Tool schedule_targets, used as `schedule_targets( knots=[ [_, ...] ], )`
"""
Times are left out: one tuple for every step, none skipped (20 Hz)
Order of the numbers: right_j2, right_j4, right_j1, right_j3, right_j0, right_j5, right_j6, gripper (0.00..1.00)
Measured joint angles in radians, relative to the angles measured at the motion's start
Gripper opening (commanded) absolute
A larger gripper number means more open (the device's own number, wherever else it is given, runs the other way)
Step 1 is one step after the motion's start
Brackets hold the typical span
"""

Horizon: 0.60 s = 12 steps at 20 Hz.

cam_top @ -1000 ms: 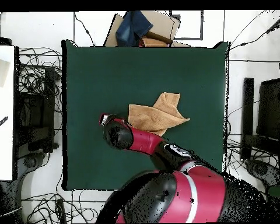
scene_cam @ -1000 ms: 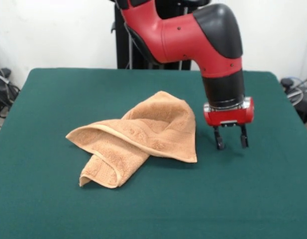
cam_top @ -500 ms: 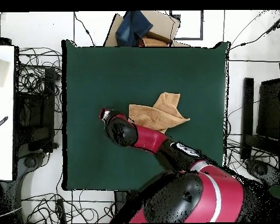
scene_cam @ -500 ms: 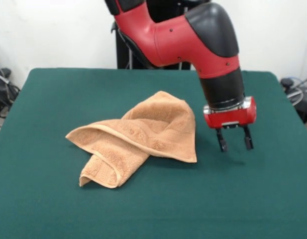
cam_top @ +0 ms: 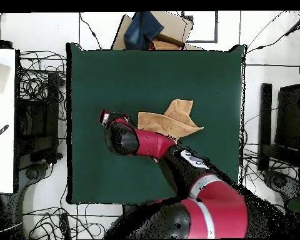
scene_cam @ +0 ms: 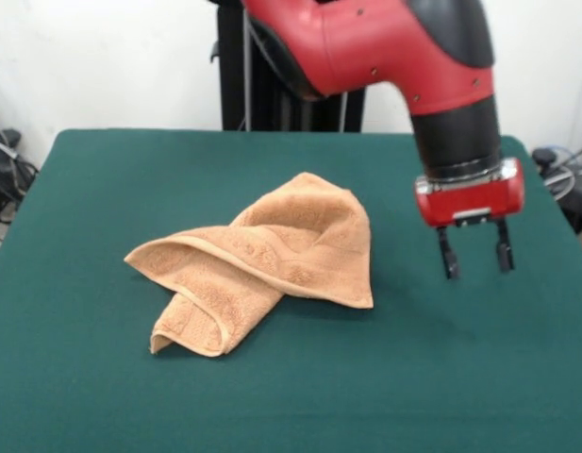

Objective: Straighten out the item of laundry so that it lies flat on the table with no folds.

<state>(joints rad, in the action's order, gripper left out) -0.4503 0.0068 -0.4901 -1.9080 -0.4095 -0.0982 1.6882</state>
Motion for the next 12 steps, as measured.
schedule_targets(
  knots=[
    [0.006, 0.002, -0.017, 0.0, 0.011, 0.003, 0.0, 1.0],
    [0.017, 0.004, -0.044, 0.0, 0.027, 0.011, 0.0, 1.0],
    [0.021, 0.004, -0.052, 0.0, 0.031, 0.015, 0.0, 1.0],
    [0.027, 0.003, -0.064, 0.0, 0.036, 0.021, 0.0, 1.0],
    [0.03, 0.003, -0.07, 0.0, 0.038, 0.025, 0.0, 1.0],
    [0.036, 0.004, -0.082, 0.0, 0.038, 0.035, 0.0, 1.0],
    [0.04, 0.004, -0.085, 0.001, 0.037, 0.04, 0.0, 1.0],
    [0.042, 0.003, -0.085, 0.001, 0.035, 0.042, 0.0, 1.0],
    [0.045, 0.003, -0.085, 0.001, 0.034, 0.046, 0.0, 1.0],
    [0.054, 0.003, -0.081, 0.001, 0.03, 0.054, 0.0, 1.0],
    [0.058, 0.003, -0.079, 0.001, 0.028, 0.057, 0.0, 1.0],
    [0.066, 0.003, -0.075, 0.001, 0.025, 0.063, 0.0, 1.0]
  ],
)
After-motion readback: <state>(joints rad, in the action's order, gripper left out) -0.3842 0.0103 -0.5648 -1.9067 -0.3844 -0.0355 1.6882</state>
